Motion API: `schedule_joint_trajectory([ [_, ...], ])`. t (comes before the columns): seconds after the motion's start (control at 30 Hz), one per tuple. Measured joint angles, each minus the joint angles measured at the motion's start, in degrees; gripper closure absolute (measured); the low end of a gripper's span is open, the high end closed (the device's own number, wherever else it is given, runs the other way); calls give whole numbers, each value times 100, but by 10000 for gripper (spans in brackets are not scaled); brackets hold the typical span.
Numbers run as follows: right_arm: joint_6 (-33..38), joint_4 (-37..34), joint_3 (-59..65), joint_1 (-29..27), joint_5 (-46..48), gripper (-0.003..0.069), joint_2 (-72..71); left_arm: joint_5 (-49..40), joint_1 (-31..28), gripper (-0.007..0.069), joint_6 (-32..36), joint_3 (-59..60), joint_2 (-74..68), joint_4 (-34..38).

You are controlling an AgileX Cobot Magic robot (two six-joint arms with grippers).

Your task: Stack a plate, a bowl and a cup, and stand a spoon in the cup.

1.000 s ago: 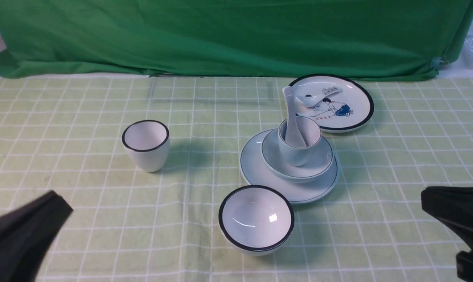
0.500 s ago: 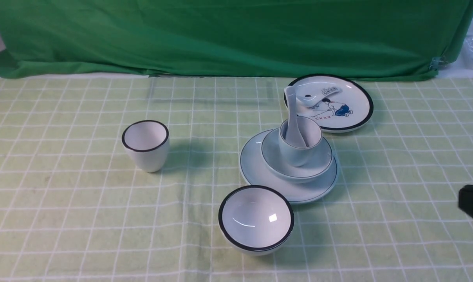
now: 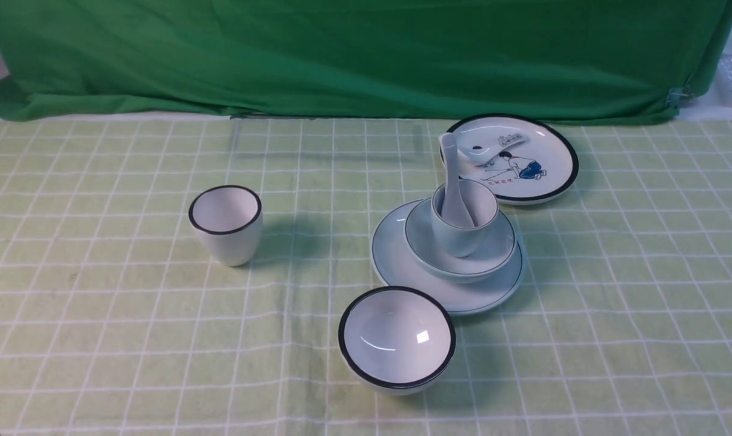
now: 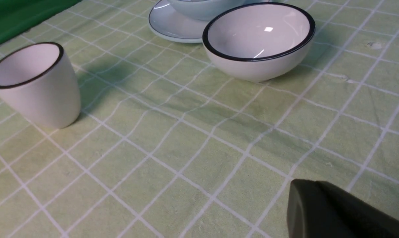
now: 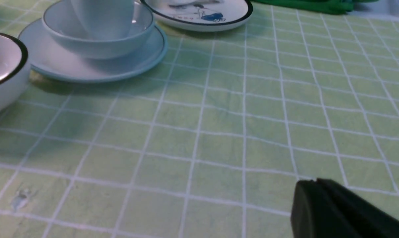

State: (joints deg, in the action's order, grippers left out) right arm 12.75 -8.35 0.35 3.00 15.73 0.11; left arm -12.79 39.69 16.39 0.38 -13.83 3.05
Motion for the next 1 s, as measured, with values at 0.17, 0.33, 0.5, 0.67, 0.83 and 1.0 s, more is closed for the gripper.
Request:
schedule_joint_trajectory([
  [0.17,-109,-7,0,0,-29,641,0,0,0,616,11,0,0,-7],
  [0.33,-116,-13,0,0,-29,641,0,0,0,616,34,0,0,-7],
  [0.5,-116,-13,0,0,-29,637,0,0,0,616,34,0,0,-7],
  [0.67,-122,-13,0,0,-29,624,0,0,0,616,34,0,0,-7],
  [0.83,-122,-13,0,0,-32,622,0,302,-38,616,100,4,0,-186],
  [1.0,-122,-13,0,0,-36,622,0,2004,-1021,616,-163,4,216,257],
])
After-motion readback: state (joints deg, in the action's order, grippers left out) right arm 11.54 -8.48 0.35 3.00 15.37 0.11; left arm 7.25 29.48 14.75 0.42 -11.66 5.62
